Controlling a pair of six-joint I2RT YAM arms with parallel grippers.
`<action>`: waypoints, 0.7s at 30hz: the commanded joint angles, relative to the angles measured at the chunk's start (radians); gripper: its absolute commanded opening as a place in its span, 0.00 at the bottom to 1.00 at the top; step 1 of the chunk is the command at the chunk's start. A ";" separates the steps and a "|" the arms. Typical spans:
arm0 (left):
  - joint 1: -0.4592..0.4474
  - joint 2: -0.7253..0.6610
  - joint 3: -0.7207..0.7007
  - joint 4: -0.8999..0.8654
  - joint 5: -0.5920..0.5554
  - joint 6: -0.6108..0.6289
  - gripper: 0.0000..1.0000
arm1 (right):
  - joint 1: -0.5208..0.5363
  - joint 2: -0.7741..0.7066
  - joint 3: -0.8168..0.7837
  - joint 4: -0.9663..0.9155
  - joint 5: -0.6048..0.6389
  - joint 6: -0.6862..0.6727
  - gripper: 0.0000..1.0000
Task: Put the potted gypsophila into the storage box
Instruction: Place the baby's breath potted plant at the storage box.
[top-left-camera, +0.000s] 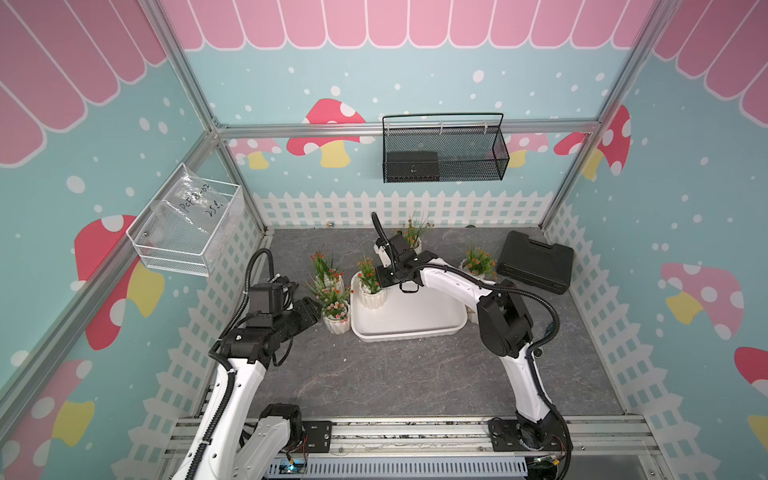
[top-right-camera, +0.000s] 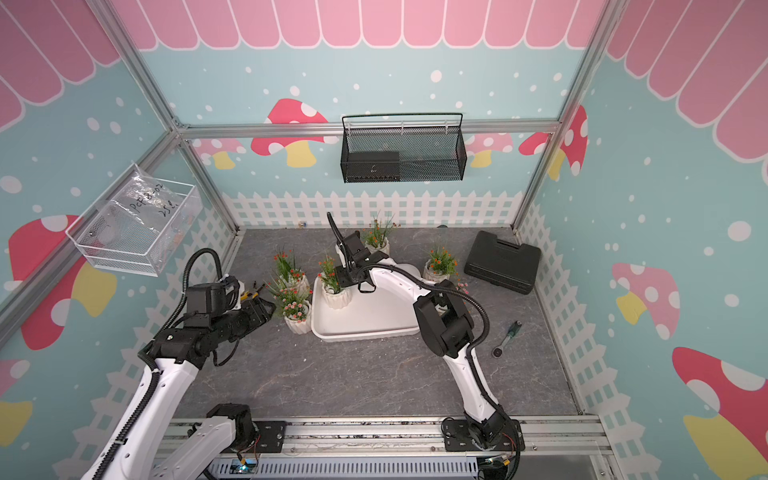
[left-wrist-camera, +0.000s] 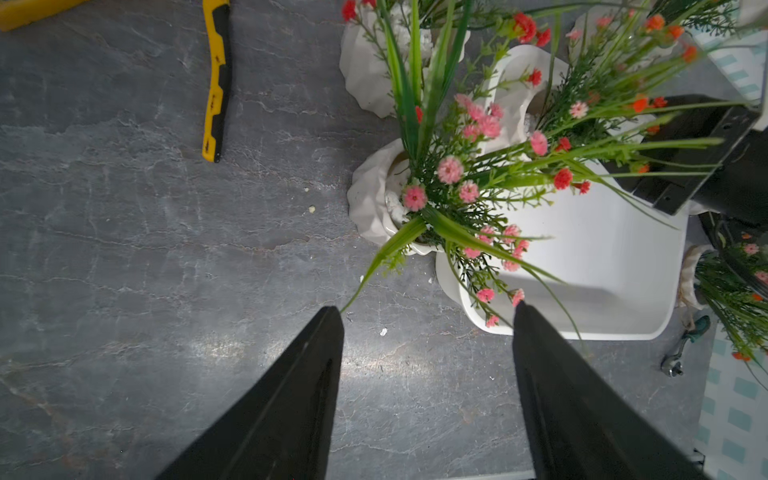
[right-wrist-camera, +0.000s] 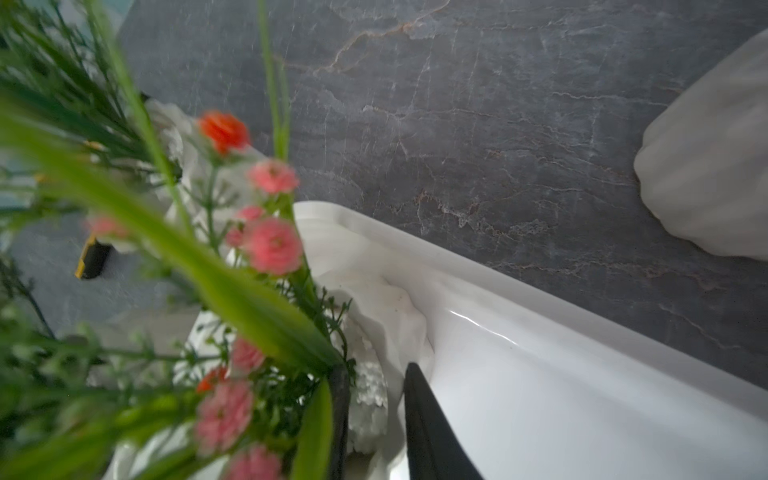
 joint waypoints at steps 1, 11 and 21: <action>0.030 0.002 0.010 -0.030 0.044 0.024 0.66 | 0.008 -0.033 0.016 0.016 -0.006 0.000 0.36; 0.158 -0.044 0.082 -0.073 0.019 0.074 0.67 | -0.062 -0.378 -0.299 0.112 -0.044 -0.023 0.55; 0.201 0.047 0.026 -0.015 0.103 0.046 0.56 | -0.197 -0.685 -0.676 0.206 -0.145 -0.067 0.54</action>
